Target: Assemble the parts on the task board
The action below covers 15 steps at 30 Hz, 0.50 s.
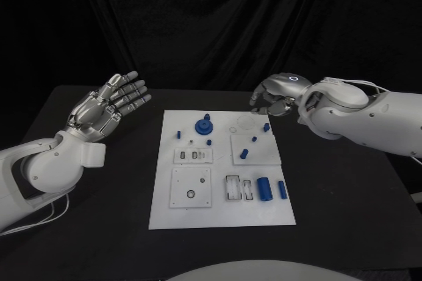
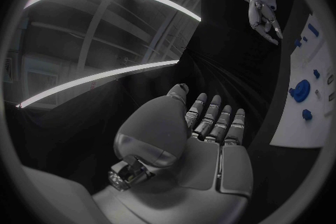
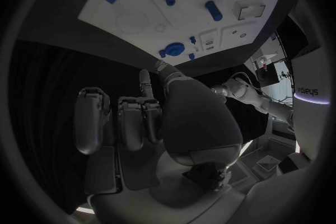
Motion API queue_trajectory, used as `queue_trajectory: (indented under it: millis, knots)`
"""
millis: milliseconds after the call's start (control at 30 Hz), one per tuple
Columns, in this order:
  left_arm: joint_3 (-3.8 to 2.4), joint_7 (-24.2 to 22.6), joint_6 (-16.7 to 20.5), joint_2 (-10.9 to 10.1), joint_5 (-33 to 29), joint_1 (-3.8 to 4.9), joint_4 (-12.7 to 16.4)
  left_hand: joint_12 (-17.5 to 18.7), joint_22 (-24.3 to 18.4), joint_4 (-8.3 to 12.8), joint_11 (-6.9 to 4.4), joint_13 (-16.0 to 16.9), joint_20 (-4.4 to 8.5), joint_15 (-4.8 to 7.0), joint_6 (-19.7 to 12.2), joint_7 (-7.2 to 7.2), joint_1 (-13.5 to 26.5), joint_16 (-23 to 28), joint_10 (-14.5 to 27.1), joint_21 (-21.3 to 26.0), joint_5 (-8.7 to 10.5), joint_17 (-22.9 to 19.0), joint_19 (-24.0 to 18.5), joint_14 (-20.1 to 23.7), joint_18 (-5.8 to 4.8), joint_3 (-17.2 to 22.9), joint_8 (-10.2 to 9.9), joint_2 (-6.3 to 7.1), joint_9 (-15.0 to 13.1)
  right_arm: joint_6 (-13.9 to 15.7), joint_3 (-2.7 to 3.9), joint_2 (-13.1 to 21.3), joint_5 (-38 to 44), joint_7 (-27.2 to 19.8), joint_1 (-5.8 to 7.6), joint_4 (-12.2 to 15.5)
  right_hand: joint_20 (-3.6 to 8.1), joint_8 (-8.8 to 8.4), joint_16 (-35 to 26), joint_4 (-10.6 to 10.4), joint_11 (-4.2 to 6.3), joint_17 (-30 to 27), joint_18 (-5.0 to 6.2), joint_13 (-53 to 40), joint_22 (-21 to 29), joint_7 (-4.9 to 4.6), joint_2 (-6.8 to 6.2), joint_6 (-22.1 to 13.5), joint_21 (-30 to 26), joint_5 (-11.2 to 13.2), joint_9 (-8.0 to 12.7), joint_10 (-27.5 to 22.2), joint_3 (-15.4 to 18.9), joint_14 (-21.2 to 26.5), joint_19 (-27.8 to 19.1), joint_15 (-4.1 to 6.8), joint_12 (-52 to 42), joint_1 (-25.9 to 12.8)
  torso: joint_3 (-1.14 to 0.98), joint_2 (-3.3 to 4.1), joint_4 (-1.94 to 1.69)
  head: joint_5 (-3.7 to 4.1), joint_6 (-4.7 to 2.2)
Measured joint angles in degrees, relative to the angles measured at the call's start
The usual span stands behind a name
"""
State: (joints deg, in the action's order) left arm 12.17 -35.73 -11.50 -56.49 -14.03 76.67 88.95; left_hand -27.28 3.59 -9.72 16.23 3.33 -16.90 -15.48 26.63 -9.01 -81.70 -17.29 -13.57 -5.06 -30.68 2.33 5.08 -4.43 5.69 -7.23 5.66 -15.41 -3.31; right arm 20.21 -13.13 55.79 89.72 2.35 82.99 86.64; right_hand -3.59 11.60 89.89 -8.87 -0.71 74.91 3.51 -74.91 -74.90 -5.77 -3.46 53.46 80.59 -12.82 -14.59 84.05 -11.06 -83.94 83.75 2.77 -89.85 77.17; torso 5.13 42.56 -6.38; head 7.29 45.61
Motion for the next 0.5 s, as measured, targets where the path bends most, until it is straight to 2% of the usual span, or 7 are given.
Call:
queue_trajectory:
  millis: [100,167,267,433,500]
  knots:
    - [0.00,0.01,0.05,0.01,-0.08,0.00,0.01,0.00,0.00,0.00,-0.15,0.00,0.00,0.00,0.00,0.00,0.00,0.00,-0.26,0.00,0.00,0.00,0.00,0.00,0.00,0.00,0.00,0.00,0.00,-0.83,-0.52,3.42,0.00,0.51,-0.01,1.38,0.00,0.00,0.00,-0.24,0.00,0.00,0.00,0.00,0.00,0.14,0.00,-0.14,0.00,0.30,-0.08,0.00,0.24,0.00,0.00,0.00,0.00,0.00,0.04,-0.07,0.08,0.16,-0.04]
    - [0.00,0.01,0.08,0.06,-0.13,0.00,-0.01,0.00,0.00,0.00,-0.15,0.00,0.00,0.00,0.00,0.00,0.00,0.00,-0.26,0.00,0.00,0.00,0.00,0.00,0.00,0.00,0.00,0.00,0.00,-1.29,-0.62,5.12,-0.01,0.92,-0.30,1.93,0.21,0.00,0.00,-0.64,0.00,0.00,0.01,0.00,0.00,0.23,-0.19,-1.11,0.00,1.00,-0.07,0.00,0.64,0.00,0.21,0.00,0.00,-0.18,0.14,-0.11,0.16,0.25,0.03]
    - [0.00,0.02,0.09,0.28,-0.19,-0.03,-0.15,0.00,0.00,0.00,-0.15,0.00,0.00,0.00,0.00,0.00,0.00,0.00,-0.26,0.00,0.00,-0.01,0.00,0.00,0.00,0.00,0.00,0.00,0.00,-1.70,-0.81,7.09,-0.01,1.46,-1.28,2.31,0.21,-1.41,0.00,-1.60,0.00,0.00,0.01,0.00,0.00,0.17,-0.45,-3.65,-0.06,2.45,0.40,0.00,1.25,0.00,0.21,0.00,0.00,-0.45,0.24,-0.17,0.32,0.36,0.19]
    - [0.00,0.06,0.09,0.52,-0.23,-0.16,-0.20,0.00,0.00,0.00,-0.15,0.00,0.00,0.00,0.00,0.00,0.00,0.00,-0.26,0.00,0.00,-0.01,0.00,0.00,0.00,0.00,0.00,0.00,0.00,-2.10,-1.02,8.18,-0.03,2.14,-3.12,1.78,0.21,-2.75,0.00,-2.53,0.20,0.00,0.02,0.00,0.00,0.50,-0.45,-5.52,-1.28,3.10,1.15,-0.21,1.58,-0.02,0.20,0.02,0.00,-0.44,0.29,-0.31,0.60,0.40,0.41]
    - [0.00,0.07,0.08,0.52,-0.26,-0.24,-0.33,0.00,0.00,0.00,-0.15,-0.01,0.00,0.00,0.00,0.00,0.00,0.00,-0.26,0.00,0.00,-0.01,0.00,0.00,0.00,0.00,0.00,0.00,0.01,-2.16,-1.02,7.83,-0.03,2.29,-3.79,1.13,0.21,-3.11,0.00,-2.83,0.21,0.00,0.02,0.00,0.00,0.31,-0.68,-6.07,-2.16,3.11,1.41,-0.21,1.88,-0.20,0.20,0.20,0.00,-0.21,0.30,-0.34,0.70,0.34,0.51]
